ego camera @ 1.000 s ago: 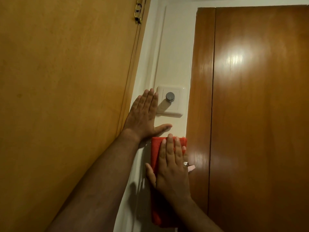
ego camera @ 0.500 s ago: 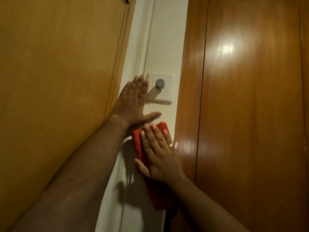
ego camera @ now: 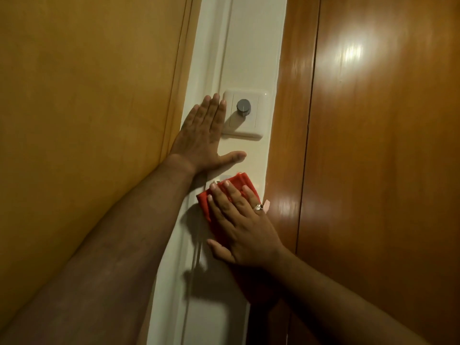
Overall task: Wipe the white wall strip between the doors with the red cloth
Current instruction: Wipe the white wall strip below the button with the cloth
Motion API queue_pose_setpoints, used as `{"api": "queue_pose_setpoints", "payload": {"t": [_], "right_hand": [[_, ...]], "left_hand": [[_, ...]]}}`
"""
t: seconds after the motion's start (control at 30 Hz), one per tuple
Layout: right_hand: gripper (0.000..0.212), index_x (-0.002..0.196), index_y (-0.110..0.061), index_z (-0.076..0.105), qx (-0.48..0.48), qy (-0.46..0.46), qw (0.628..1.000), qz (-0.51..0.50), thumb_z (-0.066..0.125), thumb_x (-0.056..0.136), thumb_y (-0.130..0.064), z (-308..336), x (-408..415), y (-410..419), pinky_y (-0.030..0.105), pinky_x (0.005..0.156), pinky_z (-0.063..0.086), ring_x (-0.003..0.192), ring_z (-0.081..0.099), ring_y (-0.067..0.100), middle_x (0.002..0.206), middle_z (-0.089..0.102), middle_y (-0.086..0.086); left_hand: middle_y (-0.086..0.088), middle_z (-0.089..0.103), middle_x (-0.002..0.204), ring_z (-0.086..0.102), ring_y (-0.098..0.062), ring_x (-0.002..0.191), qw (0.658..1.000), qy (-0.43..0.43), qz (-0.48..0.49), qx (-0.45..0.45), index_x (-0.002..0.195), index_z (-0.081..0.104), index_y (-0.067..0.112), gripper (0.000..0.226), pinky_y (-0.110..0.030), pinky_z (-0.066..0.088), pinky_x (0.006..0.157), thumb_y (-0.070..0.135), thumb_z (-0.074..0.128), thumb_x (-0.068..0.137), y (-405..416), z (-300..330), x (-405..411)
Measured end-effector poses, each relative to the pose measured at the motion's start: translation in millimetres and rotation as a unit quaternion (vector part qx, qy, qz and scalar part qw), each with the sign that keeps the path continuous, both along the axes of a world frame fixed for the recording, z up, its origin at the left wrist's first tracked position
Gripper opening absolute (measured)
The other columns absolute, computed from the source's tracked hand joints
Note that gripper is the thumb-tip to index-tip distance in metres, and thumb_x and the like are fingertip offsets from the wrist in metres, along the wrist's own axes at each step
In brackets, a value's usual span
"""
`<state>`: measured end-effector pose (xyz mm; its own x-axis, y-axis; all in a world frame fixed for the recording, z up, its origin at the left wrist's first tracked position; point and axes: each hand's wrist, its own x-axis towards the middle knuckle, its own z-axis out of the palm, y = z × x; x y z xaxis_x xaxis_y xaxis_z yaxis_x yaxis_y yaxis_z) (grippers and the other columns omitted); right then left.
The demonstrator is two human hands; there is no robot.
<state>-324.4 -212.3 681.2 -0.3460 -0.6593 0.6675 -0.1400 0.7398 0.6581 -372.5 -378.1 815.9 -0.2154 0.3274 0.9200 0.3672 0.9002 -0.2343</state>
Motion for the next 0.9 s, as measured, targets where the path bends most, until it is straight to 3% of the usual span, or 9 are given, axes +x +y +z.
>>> {"api": "queue_pose_setpoints", "payload": {"t": [0.07, 0.13, 0.3, 0.4, 0.5, 0.6, 0.73, 0.8, 0.9], "right_hand": [[0.074, 0.152, -0.016, 0.022, 0.051, -0.003, 0.999, 0.009, 0.025, 0.094, -0.062, 6, 0, 11, 0.046, 0.123, -0.001, 0.150, 0.007, 0.027, 0.160, 0.017, 0.007], [0.075, 0.152, -0.014, 0.021, 0.023, 0.000, 1.000, 0.014, 0.025, 0.094, -0.062, 3, 1, 10, 0.048, 0.122, 0.009, 0.150, 0.008, 0.027, 0.160, 0.015, 0.008], [0.082, 0.153, -0.006, 0.014, -0.276, 0.019, 0.961, 0.003, 0.026, 0.094, -0.061, -24, 7, -27, 0.051, 0.119, 0.010, 0.150, 0.004, 0.032, 0.161, 0.010, 0.016], [0.085, 0.151, -0.002, 0.016, -0.334, 0.018, 0.942, -0.024, 0.028, 0.092, -0.062, -24, 9, -45, 0.054, 0.119, 0.014, 0.148, 0.005, 0.038, 0.160, 0.010, 0.021], [0.088, 0.151, -0.003, 0.017, -0.266, 0.009, 0.963, -0.031, 0.026, 0.091, -0.066, -23, 10, -42, 0.054, 0.119, 0.009, 0.148, 0.006, 0.037, 0.160, 0.011, 0.020], [0.086, 0.151, -0.006, 0.021, -0.126, -0.005, 0.992, -0.023, 0.026, 0.091, -0.067, -25, 9, -24, 0.055, 0.119, 0.006, 0.149, 0.009, 0.033, 0.160, 0.015, 0.015], [0.079, 0.151, -0.011, 0.023, 0.038, -0.022, 0.999, -0.017, 0.026, 0.093, -0.065, -10, 11, 6, 0.050, 0.119, -0.002, 0.149, 0.008, 0.029, 0.159, 0.020, 0.012], [0.078, 0.151, -0.011, 0.023, 0.058, -0.021, 0.998, -0.012, 0.026, 0.093, -0.064, -6, 12, 14, 0.049, 0.119, -0.002, 0.149, 0.010, 0.028, 0.158, 0.021, 0.012], [0.081, 0.151, -0.008, 0.021, -0.034, -0.013, 0.999, -0.017, 0.029, 0.093, -0.064, -19, 14, 13, 0.051, 0.120, 0.010, 0.149, 0.009, 0.030, 0.160, 0.017, 0.014]], "left_hand": [[-0.010, -0.017, 0.165, -0.016, -0.024, 0.151, 1.000, -0.004, -0.001, 0.000, 0.154, -0.014, 0.010, 0.115, -0.038, -0.010, 0.122, 0.087, 0.020, 0.075, 0, 0, 2], [-0.010, -0.017, 0.165, -0.016, -0.025, 0.151, 1.000, -0.011, 0.000, -0.002, 0.154, -0.013, 0.010, 0.116, -0.039, -0.008, 0.123, 0.087, 0.020, 0.075, 1, 1, 4], [-0.011, -0.019, 0.164, -0.017, -0.025, 0.151, 1.000, -0.025, 0.006, -0.003, 0.153, -0.015, 0.009, 0.117, -0.040, -0.007, 0.123, 0.087, 0.021, 0.075, -2, 1, 6], [-0.011, -0.019, 0.164, -0.018, -0.025, 0.151, 1.000, -0.027, 0.003, -0.004, 0.153, -0.015, 0.009, 0.117, -0.040, -0.008, 0.123, 0.088, 0.020, 0.074, 0, 0, 5], [-0.011, -0.019, 0.164, -0.018, -0.024, 0.151, 1.000, -0.016, 0.009, 0.000, 0.153, -0.016, 0.009, 0.116, -0.040, -0.008, 0.123, 0.087, 0.018, 0.075, 1, -1, 3], [-0.010, -0.017, 0.165, -0.017, -0.025, 0.151, 1.000, -0.012, 0.010, -0.001, 0.154, -0.015, 0.010, 0.115, -0.040, -0.007, 0.123, 0.088, 0.016, 0.075, 1, -1, 3], [-0.010, -0.016, 0.165, -0.015, -0.025, 0.151, 1.000, -0.010, 0.009, -0.003, 0.154, -0.013, 0.010, 0.115, -0.041, -0.005, 0.124, 0.087, 0.016, 0.075, 0, -1, 4], [-0.010, -0.016, 0.165, -0.015, -0.025, 0.151, 1.000, -0.013, 0.009, -0.002, 0.154, -0.013, 0.010, 0.115, -0.042, -0.004, 0.124, 0.088, 0.016, 0.075, 0, -1, 5], [-0.010, -0.017, 0.165, -0.016, -0.024, 0.151, 1.000, -0.023, 0.011, -0.001, 0.154, -0.015, 0.010, 0.116, -0.042, -0.004, 0.124, 0.088, 0.017, 0.074, -1, -1, 7]]}}
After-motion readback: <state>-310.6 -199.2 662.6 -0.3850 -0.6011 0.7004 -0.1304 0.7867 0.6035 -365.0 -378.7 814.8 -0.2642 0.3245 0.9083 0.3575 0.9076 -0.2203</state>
